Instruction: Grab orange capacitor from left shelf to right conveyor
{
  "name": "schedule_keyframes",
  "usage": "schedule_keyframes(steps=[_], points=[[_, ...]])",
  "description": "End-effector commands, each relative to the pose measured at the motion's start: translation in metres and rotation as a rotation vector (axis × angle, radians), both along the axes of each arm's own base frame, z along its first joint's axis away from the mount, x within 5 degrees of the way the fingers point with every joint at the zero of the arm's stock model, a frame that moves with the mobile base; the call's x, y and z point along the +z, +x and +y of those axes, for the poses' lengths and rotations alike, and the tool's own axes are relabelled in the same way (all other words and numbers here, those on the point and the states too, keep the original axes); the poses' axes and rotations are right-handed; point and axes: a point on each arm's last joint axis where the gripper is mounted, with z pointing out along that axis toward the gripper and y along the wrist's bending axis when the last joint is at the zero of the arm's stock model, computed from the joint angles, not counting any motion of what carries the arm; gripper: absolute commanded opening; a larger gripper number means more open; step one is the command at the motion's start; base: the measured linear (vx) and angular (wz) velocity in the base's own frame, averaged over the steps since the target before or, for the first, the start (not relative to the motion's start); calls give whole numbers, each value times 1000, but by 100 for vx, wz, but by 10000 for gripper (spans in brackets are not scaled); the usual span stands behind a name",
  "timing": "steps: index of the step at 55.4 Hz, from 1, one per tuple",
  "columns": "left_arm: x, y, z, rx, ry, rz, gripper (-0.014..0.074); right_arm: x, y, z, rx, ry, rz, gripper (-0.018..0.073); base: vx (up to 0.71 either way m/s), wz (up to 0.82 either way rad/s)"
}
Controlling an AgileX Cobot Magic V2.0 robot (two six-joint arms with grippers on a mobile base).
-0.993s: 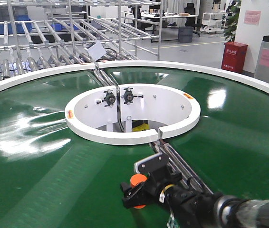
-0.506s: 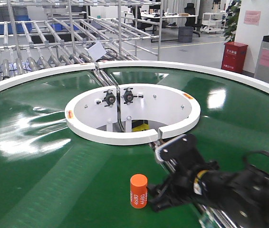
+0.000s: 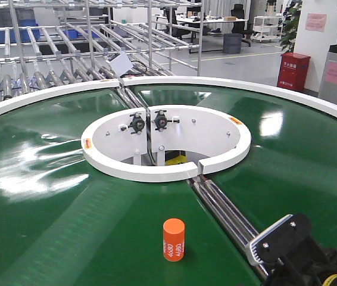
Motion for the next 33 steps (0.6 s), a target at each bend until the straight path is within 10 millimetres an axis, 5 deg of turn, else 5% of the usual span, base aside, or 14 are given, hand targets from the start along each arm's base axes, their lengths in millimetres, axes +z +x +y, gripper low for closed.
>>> schedule_keyframes(steps=[1,22,33], points=[[-3,0,0,-3,-7,-60,-6,16,1,-1,5,22,-72,414,0,0],[-3,0,0,-3,-7,-60,-6,15,0,-1,-13,41,-44,-5,0,0],[-3,0,0,-3,-7,-60,-6,13,-1,-1,-16,32,-24,-12,0,0]])
